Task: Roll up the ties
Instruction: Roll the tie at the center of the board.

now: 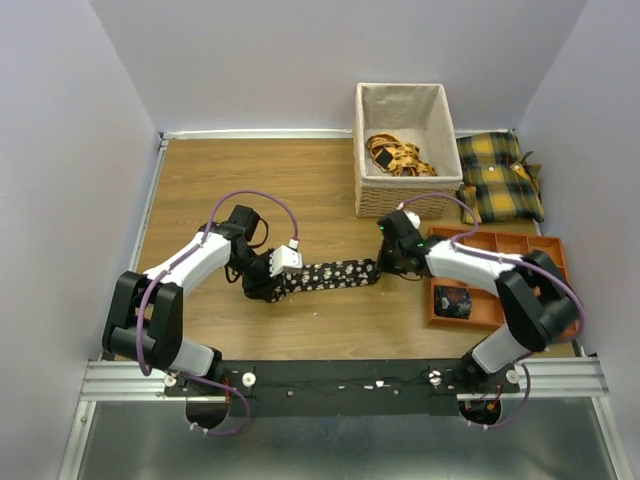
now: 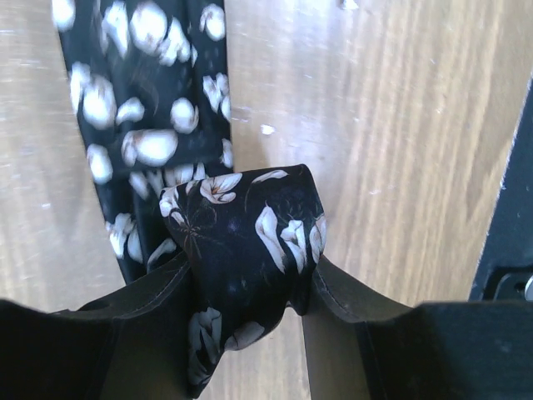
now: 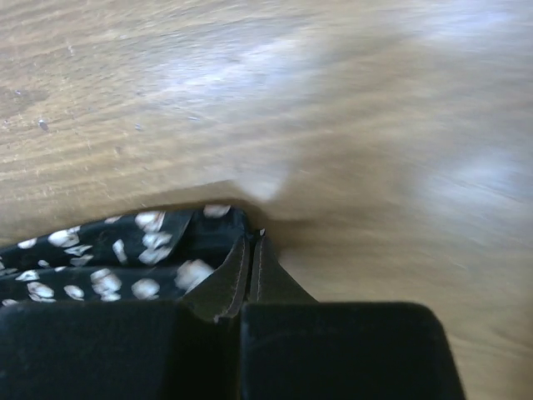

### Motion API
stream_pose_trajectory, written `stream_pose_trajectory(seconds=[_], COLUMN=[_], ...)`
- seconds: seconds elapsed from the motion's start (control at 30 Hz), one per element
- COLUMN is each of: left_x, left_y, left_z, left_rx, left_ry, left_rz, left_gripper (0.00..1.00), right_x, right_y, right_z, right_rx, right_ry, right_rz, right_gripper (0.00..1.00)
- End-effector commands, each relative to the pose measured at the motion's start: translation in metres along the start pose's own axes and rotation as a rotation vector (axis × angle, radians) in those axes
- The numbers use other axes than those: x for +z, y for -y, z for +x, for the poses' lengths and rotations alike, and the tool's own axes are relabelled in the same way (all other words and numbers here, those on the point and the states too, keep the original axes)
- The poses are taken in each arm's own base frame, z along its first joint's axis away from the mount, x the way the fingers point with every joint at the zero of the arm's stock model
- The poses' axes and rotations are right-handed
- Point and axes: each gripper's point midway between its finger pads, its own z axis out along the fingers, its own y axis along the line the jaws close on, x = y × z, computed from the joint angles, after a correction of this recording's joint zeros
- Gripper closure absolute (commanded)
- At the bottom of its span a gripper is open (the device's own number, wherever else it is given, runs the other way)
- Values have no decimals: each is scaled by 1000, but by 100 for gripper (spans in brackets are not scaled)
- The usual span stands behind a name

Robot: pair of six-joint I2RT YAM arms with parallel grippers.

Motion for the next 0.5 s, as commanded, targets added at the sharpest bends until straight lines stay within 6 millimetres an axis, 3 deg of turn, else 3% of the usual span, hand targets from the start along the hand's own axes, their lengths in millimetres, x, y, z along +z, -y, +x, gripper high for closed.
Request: stream_pose_trajectory(seconds=[0.0, 0.17, 0.3, 0.47], left_x=[-6, -7, -10, -10], left_y=[-10, -24, -27, -19], left_z=[0, -1, -15, -42], left_rx=[-76, -115, -85, 28], left_ry=[41, 64, 123, 215], left_rz=[-29, -70, -66, -27], left_gripper=[49, 49, 49, 49], right_x=[-31, -48, -42, -29], right_y=[38, 46, 49, 34], right_z=[-16, -20, -3, 7], right_rx=[23, -9, -14, -24], right_ry=[72, 88, 38, -29], right_rz=[55, 38, -2, -71], right_gripper=[99, 99, 99, 99])
